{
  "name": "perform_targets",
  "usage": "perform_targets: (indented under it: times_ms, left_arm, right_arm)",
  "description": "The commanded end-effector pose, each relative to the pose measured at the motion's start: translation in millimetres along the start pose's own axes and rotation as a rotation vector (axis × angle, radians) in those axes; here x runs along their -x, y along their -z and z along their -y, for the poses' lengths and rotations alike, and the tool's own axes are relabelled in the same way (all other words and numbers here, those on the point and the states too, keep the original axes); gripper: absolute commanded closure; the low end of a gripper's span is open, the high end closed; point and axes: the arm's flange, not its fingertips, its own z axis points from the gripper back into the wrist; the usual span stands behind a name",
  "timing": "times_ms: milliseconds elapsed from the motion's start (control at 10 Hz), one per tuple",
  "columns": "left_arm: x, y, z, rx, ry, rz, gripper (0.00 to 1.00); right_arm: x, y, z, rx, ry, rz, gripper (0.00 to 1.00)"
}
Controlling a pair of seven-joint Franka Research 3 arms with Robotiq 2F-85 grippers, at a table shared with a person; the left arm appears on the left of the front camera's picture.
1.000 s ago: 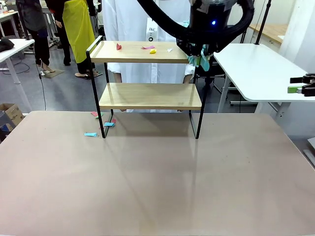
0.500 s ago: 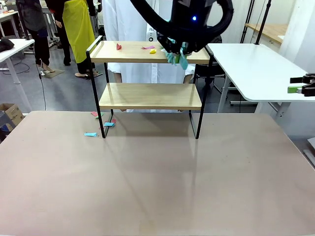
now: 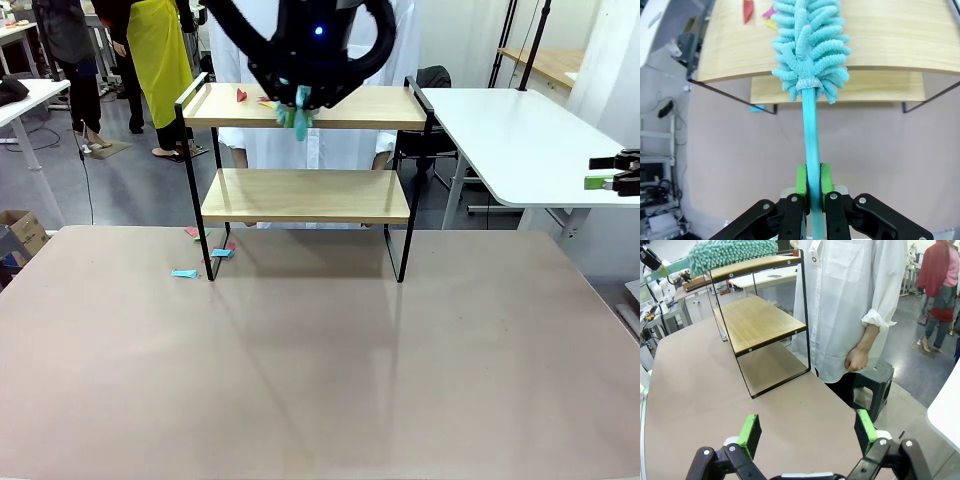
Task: Clean the shelf.
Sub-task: Clean the specific section of the Shelf indicated by the human with the Duster.
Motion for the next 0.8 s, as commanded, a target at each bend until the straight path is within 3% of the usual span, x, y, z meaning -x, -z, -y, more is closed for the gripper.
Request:
perform_targets:
  times_ms: [0, 400, 700]
  left_arm:
    - [9, 1, -21, -0.104, 0.055, 0.020, 0.87]
    - [14, 1, -65, -0.347, 0.078, 0.032, 0.87]
    - [22, 3, -84, -0.557, 0.079, 0.110, 0.87]
  right_arm:
    - [-3, 0, -1, 0.001, -0.006, 0.001, 0.00]
    - [-3, 0, -1, 0.001, -0.006, 0.001, 0.00]
    - [-3, 0, -1, 0.001, -0.006, 0.001, 0.00]
